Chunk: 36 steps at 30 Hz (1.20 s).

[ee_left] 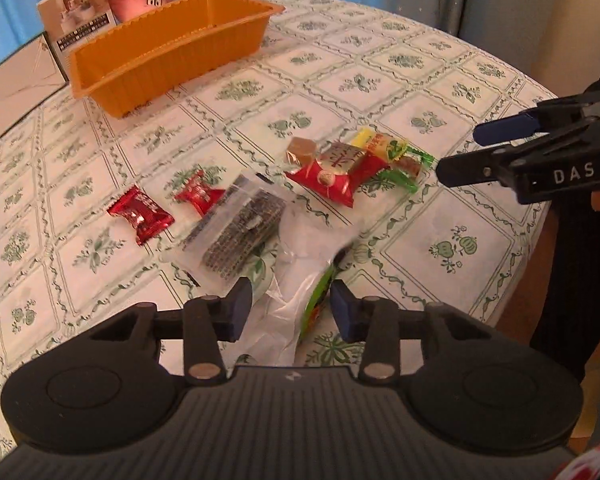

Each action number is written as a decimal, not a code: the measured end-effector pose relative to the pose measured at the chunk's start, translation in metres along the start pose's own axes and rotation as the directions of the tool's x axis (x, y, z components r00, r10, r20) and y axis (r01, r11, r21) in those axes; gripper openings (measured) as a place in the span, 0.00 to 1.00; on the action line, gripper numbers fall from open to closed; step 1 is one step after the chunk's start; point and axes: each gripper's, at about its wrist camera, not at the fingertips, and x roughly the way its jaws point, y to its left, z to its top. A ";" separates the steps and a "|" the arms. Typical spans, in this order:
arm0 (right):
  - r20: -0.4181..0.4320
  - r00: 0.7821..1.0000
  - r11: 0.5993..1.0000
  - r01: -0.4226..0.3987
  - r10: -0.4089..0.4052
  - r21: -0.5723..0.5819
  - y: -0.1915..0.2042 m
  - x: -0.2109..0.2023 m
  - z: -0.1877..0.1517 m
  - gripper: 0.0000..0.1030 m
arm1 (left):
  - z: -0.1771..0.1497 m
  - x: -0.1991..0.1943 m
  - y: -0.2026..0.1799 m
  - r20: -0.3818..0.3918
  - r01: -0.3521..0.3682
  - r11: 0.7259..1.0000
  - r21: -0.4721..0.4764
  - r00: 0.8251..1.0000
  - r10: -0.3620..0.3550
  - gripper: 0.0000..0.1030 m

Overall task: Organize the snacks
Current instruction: 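Grasp the white snack bag with the left tool while the right tool grasps the green-wrapped candy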

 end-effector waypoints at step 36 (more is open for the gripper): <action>-0.014 1.000 0.983 0.009 -0.012 -0.183 0.026 0.035 -0.006 0.25 | -0.010 -0.024 -0.014 0.076 -0.024 0.934 -0.355 0.996 0.054 0.25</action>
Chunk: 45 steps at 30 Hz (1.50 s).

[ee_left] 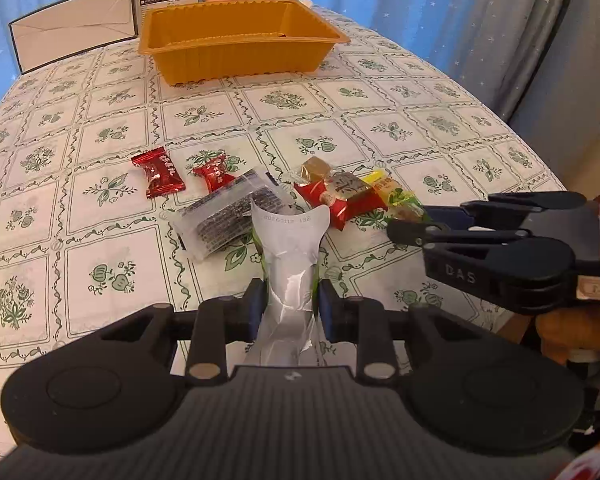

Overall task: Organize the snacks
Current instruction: 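Grasp the white snack bag with the left tool while the right tool grasps the green-wrapped candy, then carry the white bag and green candy into the orange tray and open both tools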

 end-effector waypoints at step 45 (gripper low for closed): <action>0.235 0.972 1.000 -0.011 0.012 -0.006 -0.039 -0.012 0.130 0.24 | 0.156 0.008 0.022 0.226 -0.079 0.992 -0.102 0.969 0.100 0.25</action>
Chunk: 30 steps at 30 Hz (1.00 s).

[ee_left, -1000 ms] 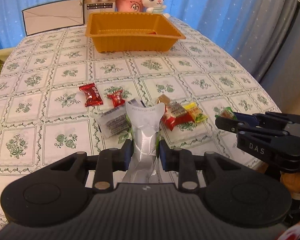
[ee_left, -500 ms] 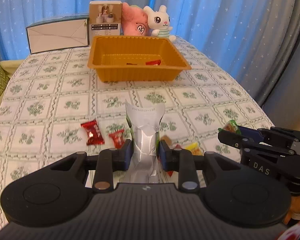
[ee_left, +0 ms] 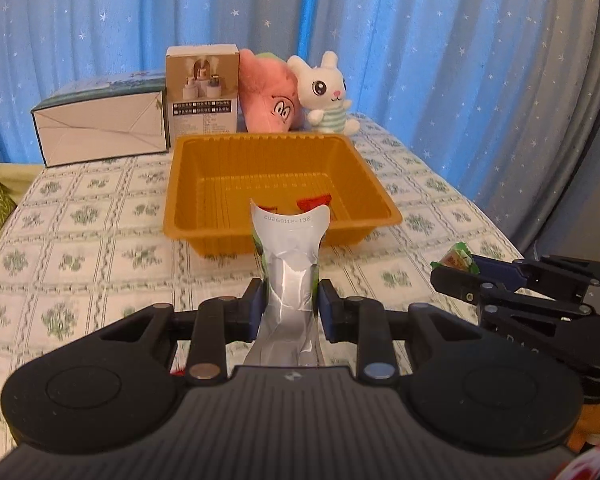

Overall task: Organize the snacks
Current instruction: 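Carry the white bag and green candy into the orange tray and open both tools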

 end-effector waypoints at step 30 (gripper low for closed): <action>-0.043 0.999 0.999 0.013 -0.011 0.047 -0.042 0.162 0.076 0.24 | 0.088 0.132 0.073 0.017 -0.040 0.994 -0.099 0.999 0.042 0.25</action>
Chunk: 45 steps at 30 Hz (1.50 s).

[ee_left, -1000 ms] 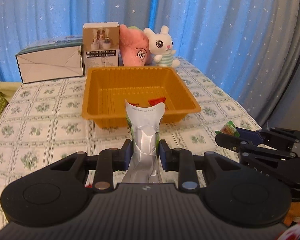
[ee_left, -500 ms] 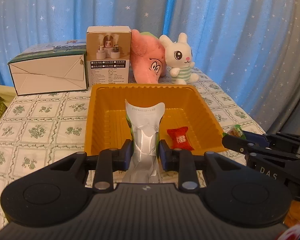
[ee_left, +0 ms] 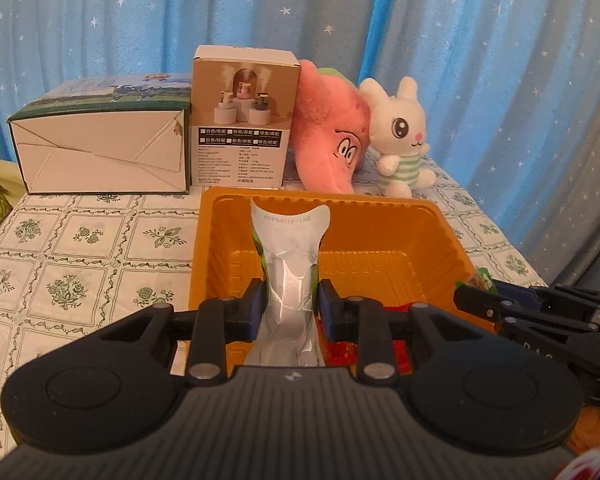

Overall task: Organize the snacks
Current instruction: 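Carry the white bag and green candy into the orange tray and open both tools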

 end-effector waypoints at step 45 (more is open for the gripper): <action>0.015 0.997 0.990 -0.083 0.082 0.113 -0.012 0.021 -0.003 0.65 | -0.004 0.016 0.005 -0.031 -0.031 1.000 0.000 0.999 0.031 0.26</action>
